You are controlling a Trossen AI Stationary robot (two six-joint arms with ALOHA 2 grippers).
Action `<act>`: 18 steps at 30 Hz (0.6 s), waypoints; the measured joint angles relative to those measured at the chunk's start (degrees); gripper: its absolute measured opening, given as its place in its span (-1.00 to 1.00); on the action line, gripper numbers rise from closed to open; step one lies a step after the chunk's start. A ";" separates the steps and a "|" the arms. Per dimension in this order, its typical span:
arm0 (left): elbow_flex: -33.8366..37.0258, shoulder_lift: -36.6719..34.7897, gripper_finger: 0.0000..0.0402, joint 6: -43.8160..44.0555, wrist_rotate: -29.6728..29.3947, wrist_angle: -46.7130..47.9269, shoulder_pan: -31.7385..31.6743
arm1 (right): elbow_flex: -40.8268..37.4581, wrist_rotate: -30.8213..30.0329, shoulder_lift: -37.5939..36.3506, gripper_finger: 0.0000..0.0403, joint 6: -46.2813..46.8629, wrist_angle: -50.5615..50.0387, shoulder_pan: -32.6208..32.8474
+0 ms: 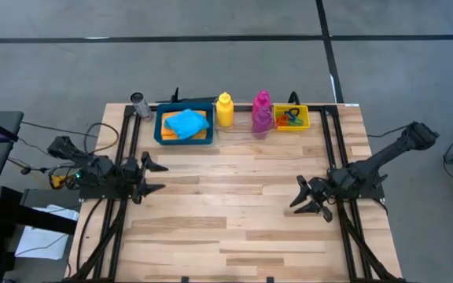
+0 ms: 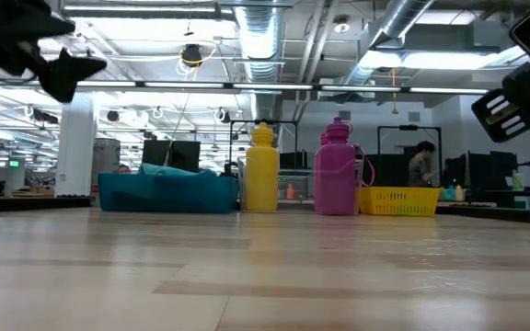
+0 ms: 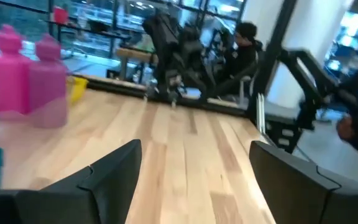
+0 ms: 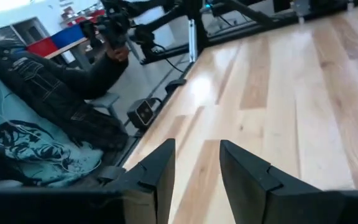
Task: Pick & Place Sports Items
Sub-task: Return to Home Position
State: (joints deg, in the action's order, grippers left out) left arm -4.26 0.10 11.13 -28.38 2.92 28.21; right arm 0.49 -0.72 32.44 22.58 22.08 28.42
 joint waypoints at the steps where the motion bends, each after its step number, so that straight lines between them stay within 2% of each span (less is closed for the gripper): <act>1: -1.62 0.16 0.48 0.76 -0.58 1.88 -0.02 | 0.00 0.38 -1.15 -0.41 0.37 -1.57 -0.64; 4: -5.38 0.10 0.48 1.16 -0.78 5.92 0.06 | 0.00 0.73 -3.95 -0.41 0.80 -6.07 -2.14; 7: -5.81 0.07 0.48 0.05 -0.75 5.54 0.06 | 0.00 0.35 -5.12 -0.41 0.21 -9.20 -3.54; 11: -2.68 0.09 0.48 1.89 -0.77 5.72 0.06 | 0.00 -1.50 -5.13 -0.41 0.07 -9.91 -5.42; 15: 0.92 0.12 0.48 2.87 -1.00 1.43 0.06 | 0.00 -1.79 -5.13 -0.41 -0.08 -9.87 -6.35; 18: 1.67 0.31 0.48 2.11 -1.21 -1.25 0.04 | 0.00 -4.25 -5.13 -0.41 -0.34 -9.91 -6.38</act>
State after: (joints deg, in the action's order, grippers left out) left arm -2.59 0.41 13.24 -29.59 1.67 28.25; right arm 0.49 -4.97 27.31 22.24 12.16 22.04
